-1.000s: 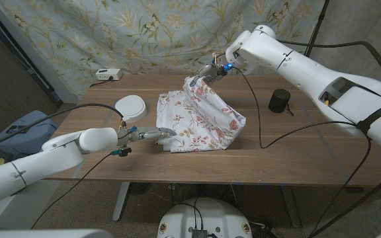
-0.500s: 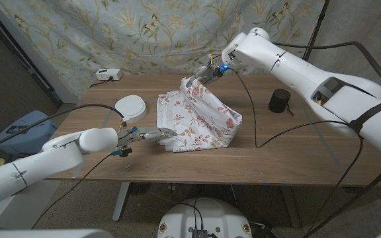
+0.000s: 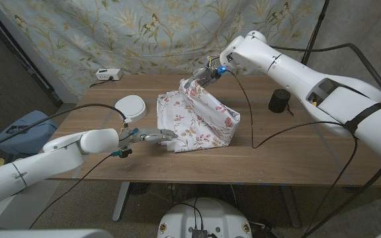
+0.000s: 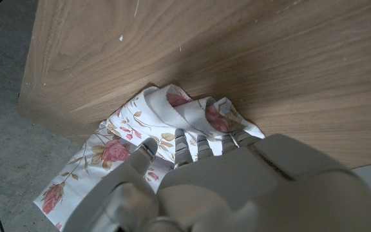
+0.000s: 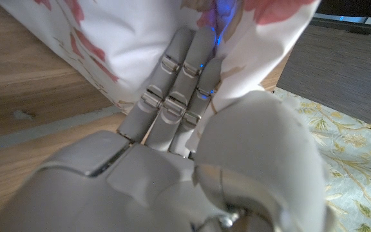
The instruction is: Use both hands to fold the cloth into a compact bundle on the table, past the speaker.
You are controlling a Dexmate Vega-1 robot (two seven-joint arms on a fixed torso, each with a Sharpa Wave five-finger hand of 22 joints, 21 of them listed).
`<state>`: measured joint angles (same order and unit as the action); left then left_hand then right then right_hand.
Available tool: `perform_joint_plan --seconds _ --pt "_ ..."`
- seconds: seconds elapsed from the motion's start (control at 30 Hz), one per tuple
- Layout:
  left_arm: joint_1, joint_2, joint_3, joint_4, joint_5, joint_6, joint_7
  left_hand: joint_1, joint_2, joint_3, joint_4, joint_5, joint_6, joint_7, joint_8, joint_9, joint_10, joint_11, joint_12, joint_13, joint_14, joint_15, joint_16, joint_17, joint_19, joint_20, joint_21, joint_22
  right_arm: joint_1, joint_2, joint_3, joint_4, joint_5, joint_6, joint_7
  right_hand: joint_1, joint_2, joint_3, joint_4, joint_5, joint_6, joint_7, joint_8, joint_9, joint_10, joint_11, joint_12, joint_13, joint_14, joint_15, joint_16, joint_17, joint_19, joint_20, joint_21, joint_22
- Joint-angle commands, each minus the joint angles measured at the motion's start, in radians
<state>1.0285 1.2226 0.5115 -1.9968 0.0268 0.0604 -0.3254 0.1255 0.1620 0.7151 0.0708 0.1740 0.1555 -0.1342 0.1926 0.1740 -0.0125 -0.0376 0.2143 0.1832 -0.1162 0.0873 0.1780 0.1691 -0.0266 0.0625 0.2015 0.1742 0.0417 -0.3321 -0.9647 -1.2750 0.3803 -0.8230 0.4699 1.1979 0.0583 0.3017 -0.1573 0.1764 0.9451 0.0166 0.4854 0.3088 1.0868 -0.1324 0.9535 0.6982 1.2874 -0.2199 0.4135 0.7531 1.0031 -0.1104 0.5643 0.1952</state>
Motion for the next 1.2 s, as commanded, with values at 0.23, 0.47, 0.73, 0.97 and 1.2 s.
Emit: perform_joint_plan --seconds 0.23,0.47,0.73,0.97,1.2 --pt "-0.023 -0.011 0.034 -0.015 0.117 0.02 -0.05 0.007 0.006 -0.011 0.004 -0.002 0.004 0.001 -0.002 0.006 -0.005 -0.003 -0.002 0.006 -0.005 -0.005 0.004 0.005 0.012 0.009 0.004 0.004 0.008 0.067 0.005 0.101 0.003 0.053 0.008 0.01 0.002 -0.007 0.003 -0.002 0.038 0.042 0.01 0.001 0.003 -0.003 -0.001 0.005 0.019 -0.014 -0.009 0.006 -0.004 -0.004 0.014 0.0" --pt "-0.019 -0.013 0.027 -0.011 0.106 0.012 -0.051 0.01 0.008 -0.01 0.001 -0.001 0.008 0.0 -0.002 0.006 0.001 -0.006 0.0 0.005 -0.004 -0.006 0.004 0.004 0.012 0.009 0.004 0.004 0.017 0.113 0.008 0.17 0.004 0.077 0.016 0.01 0.004 -0.008 0.002 -0.002 0.036 0.048 0.01 0.002 0.004 -0.003 -0.002 0.005 0.021 -0.015 -0.015 0.007 -0.004 -0.004 0.018 0.0" --pt "-0.016 -0.015 0.021 -0.003 0.095 0.001 -0.05 0.014 0.009 -0.009 -0.002 0.0 0.01 -0.002 -0.003 0.006 0.003 -0.007 0.0 0.005 -0.001 -0.008 0.004 0.003 0.014 0.008 0.004 0.003 0.027 0.159 0.009 0.239 -0.001 0.107 0.023 0.012 0.003 -0.011 0.001 -0.002 0.038 0.045 0.012 0.002 0.004 0.0 -0.004 0.006 0.022 -0.014 -0.02 0.011 -0.004 -0.005 0.023 -0.001" --pt "-0.013 -0.015 0.019 0.001 0.092 -0.002 -0.048 0.018 0.01 -0.009 -0.004 0.0 0.011 -0.003 -0.004 0.006 0.006 -0.007 0.0 0.005 0.0 -0.008 0.004 0.003 0.014 0.008 0.004 0.003 0.031 0.193 0.011 0.29 -0.006 0.12 0.025 0.014 0.004 -0.013 0.001 -0.001 0.035 0.044 0.011 0.001 0.005 -0.001 -0.006 0.006 0.024 -0.015 -0.026 0.015 -0.007 -0.005 0.028 -0.001" --pt "-0.013 -0.018 0.017 0.005 0.087 -0.007 -0.046 0.021 0.011 -0.01 -0.006 0.0 0.01 -0.003 -0.005 0.006 0.007 -0.008 -0.001 0.005 0.004 -0.009 0.005 0.003 0.016 0.01 0.005 0.003 0.032 0.237 0.017 0.36 -0.008 0.141 0.022 0.015 0.005 -0.015 0.001 -0.001 0.035 0.046 0.012 0.001 0.005 -0.002 -0.008 0.005 0.027 -0.015 -0.033 0.016 -0.008 -0.006 0.033 -0.001"
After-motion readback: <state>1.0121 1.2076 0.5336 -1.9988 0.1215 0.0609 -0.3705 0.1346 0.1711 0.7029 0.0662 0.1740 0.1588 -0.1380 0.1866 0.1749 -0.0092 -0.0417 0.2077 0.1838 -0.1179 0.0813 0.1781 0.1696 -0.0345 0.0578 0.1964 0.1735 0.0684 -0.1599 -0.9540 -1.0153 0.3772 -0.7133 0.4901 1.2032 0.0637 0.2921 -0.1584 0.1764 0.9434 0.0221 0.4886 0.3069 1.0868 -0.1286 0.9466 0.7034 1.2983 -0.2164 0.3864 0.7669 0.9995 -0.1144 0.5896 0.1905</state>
